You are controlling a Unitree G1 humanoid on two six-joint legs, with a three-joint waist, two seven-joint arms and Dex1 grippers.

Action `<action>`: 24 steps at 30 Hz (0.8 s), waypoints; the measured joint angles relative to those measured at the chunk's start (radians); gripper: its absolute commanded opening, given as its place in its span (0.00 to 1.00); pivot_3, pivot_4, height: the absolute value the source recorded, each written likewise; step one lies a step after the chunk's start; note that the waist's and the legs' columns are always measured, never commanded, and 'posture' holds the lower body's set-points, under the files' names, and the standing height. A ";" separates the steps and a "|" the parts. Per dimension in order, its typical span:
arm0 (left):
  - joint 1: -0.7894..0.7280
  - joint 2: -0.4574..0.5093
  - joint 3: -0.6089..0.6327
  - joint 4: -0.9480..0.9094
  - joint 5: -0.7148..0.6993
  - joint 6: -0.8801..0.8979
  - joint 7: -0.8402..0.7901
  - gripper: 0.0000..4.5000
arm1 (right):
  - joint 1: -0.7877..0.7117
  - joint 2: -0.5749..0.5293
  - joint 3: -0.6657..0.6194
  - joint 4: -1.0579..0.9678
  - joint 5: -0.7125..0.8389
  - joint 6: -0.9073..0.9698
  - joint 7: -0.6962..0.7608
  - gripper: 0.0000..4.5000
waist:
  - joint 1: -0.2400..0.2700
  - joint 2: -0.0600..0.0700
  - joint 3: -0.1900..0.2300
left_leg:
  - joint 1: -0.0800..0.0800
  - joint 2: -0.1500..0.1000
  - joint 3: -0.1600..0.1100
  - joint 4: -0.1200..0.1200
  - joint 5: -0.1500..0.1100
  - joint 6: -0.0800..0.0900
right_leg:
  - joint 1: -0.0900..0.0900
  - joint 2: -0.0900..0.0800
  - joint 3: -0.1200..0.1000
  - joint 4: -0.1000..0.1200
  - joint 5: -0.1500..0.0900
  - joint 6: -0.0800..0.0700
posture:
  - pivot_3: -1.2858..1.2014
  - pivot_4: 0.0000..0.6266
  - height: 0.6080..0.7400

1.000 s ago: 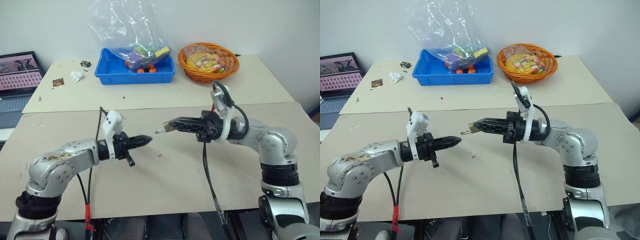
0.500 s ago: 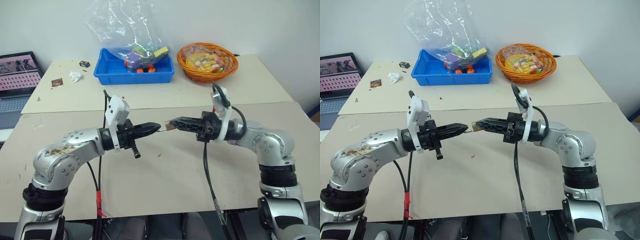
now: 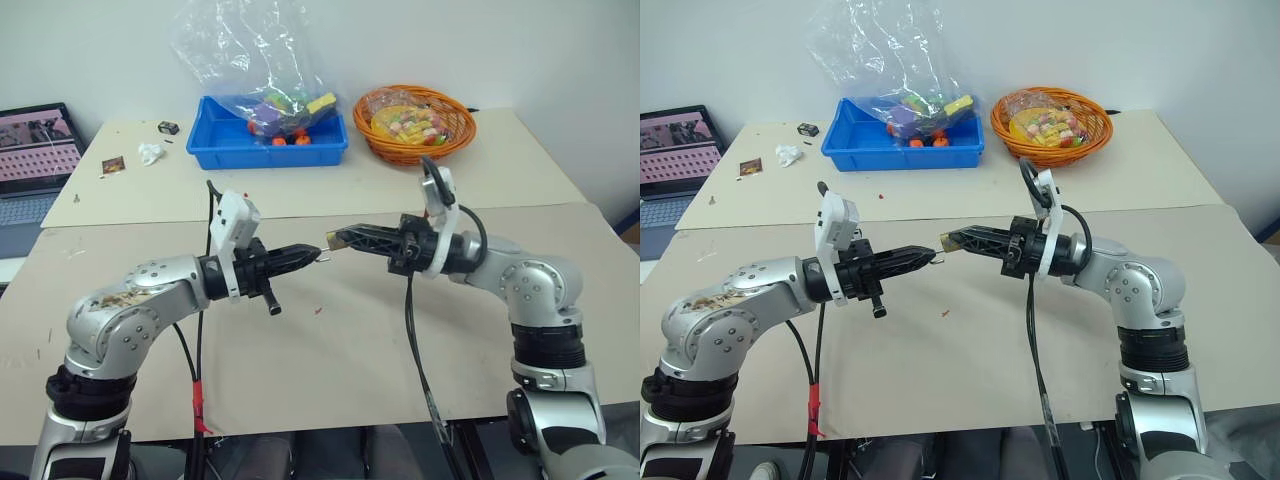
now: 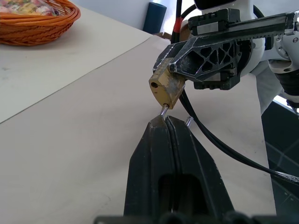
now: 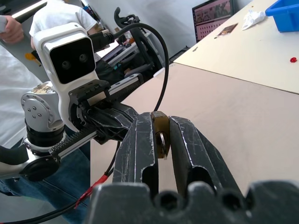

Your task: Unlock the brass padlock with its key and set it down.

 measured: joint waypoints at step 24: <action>0.036 0.029 0.002 -0.060 -0.042 0.039 -0.029 0.01 | -0.006 0.032 -0.017 0.197 -0.122 -0.075 -0.171 0.01 | -0.003 0.000 0.000 | 0.000 0.001 0.002 0.000 0.000 0.000 | -0.001 0.001 0.002 0.001 0.000 -0.001 | 0.52 0.24 1.00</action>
